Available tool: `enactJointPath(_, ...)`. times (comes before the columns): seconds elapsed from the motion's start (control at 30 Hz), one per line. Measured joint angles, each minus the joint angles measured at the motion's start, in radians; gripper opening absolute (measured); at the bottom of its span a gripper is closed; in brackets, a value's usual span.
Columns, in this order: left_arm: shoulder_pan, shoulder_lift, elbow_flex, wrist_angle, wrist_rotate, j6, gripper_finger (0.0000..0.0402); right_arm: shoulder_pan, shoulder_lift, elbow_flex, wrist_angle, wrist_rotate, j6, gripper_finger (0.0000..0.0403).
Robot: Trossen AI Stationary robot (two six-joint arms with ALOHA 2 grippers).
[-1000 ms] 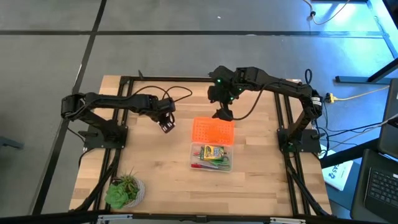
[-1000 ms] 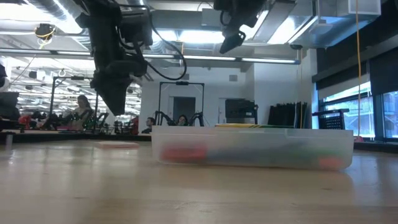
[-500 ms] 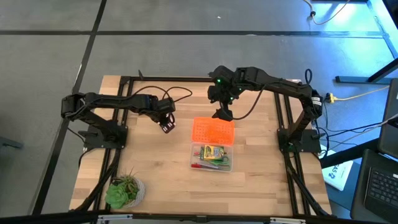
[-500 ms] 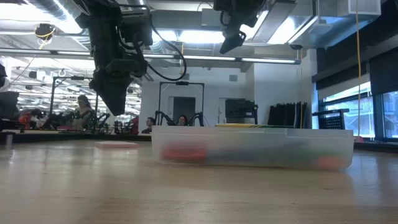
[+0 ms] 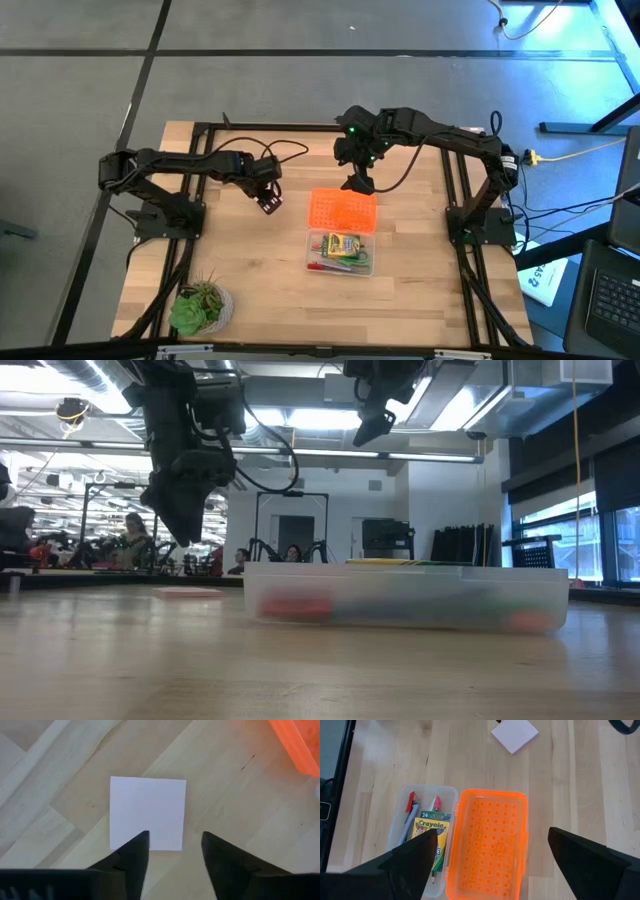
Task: Pack school essentials
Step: Put the white sticky notes into the orange supply box
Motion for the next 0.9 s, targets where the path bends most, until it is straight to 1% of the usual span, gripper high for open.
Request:
enactJointPath(0.1,0.0,0.0,0.0,-0.006,-0.009,-0.002,0.0219,0.0,0.0,0.0,0.0,0.0,0.0,0.0381)
enactJointPath(0.23,0.0,0.001,0.0,-0.01,-0.012,0.001,0.0308,0.0,0.0,0.0,0.0,0.0,0.0,0.0381)
enactJointPath(0.3,0.0,0.014,0.0,-0.011,-0.011,0.025,0.0356,0.0,0.0,0.0,0.0,0.0,0.0,0.0381)
enactJointPath(0.33,0.0,0.023,0.0,-0.011,-0.011,0.039,0.0376,0.0,0.0,0.0,0.0,0.0,0.0,0.0381)
enactJointPath(0.37,0.003,0.032,0.0,-0.01,-0.009,0.053,0.0388,0.0,0.0,0.0,0.0,0.0,0.0,0.0381)
enactJointPath(0.4,0.007,0.041,0.0,-0.004,-0.003,0.065,0.0392,0.0,0.0,0.0,0.0,0.0,0.0,0.0381)
enactJointPath(0.5,0.028,0.078,0.0,0.019,0.029,0.075,0.0385,0.0,0.0,0.0,0.0,0.0,0.0,0.0381)
enactJointPath(0.57,0.045,0.105,0.0,0.025,0.045,0.097,0.0392,0.0,0.0,0.0,0.0,0.0,0.0,0.0381)
enactJointPath(0.7,0.073,0.151,0.0,0.027,0.046,0.136,0.0397,0.0,0.0,0.0,0.0,0.0,0.0,0.0381)
enactJointPath(0.9,0.09,0.181,0.0,0.039,0.047,0.146,0.0399,0.0,0.0,0.0,0.01,0.0,0.0,0.0381)
